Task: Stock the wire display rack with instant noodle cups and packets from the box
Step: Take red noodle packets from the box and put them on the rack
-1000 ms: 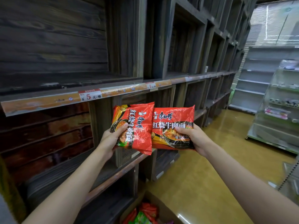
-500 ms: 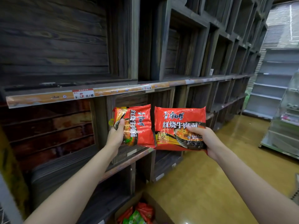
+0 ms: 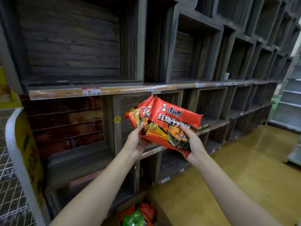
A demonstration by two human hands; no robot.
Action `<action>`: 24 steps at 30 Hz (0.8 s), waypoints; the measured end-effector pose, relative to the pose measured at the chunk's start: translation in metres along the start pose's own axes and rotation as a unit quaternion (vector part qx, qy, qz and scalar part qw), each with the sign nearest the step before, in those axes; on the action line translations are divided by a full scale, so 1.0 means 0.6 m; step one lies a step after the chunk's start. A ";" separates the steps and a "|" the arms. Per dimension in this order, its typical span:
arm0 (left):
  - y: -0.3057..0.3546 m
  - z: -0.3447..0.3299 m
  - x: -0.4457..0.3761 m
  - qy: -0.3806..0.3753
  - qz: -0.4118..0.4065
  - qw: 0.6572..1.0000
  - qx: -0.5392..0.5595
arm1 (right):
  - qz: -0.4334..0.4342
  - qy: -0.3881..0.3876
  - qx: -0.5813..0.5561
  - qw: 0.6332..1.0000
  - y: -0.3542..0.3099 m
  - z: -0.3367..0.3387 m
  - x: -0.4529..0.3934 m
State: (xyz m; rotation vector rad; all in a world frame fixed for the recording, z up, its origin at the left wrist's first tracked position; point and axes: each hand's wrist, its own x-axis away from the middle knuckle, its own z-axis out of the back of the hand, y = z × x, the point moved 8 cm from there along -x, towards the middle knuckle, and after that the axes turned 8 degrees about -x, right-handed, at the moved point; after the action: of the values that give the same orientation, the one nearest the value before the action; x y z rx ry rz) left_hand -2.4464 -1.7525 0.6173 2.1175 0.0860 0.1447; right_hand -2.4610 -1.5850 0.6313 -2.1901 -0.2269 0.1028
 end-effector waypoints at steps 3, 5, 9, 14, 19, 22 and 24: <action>-0.022 -0.006 0.020 -0.036 0.031 0.996 -0.079 | -0.019 -0.026 -0.009 0.999 0.000 0.000 0.005; -0.031 -0.006 0.028 -0.053 0.051 0.988 -0.137 | -0.025 -0.038 -0.008 0.999 -0.004 0.000 0.005; 0.012 0.003 0.028 -0.026 -0.009 0.979 -0.203 | -0.031 -0.068 0.047 0.996 -0.023 0.008 0.001; 0.077 0.006 0.014 0.013 -0.089 0.954 -0.285 | -0.050 -0.108 0.129 0.984 -0.031 0.012 0.011; 0.023 -0.011 0.004 -0.057 0.023 0.908 -0.415 | -0.039 -0.109 0.151 0.982 -0.044 0.026 0.020; -0.003 -0.039 0.009 -0.084 0.028 0.895 -0.437 | -0.025 -0.093 0.155 0.983 -0.063 0.043 0.023; -0.009 -0.054 0.005 -0.087 0.015 0.894 -0.439 | -0.020 -0.086 0.147 0.985 -0.075 0.054 0.025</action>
State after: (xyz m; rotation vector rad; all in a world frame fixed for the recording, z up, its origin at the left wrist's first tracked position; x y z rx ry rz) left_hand -2.4481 -1.7222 0.6295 1.2139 -0.1061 0.0007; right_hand -2.4571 -1.5305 0.6490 -1.8827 -0.3310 0.2869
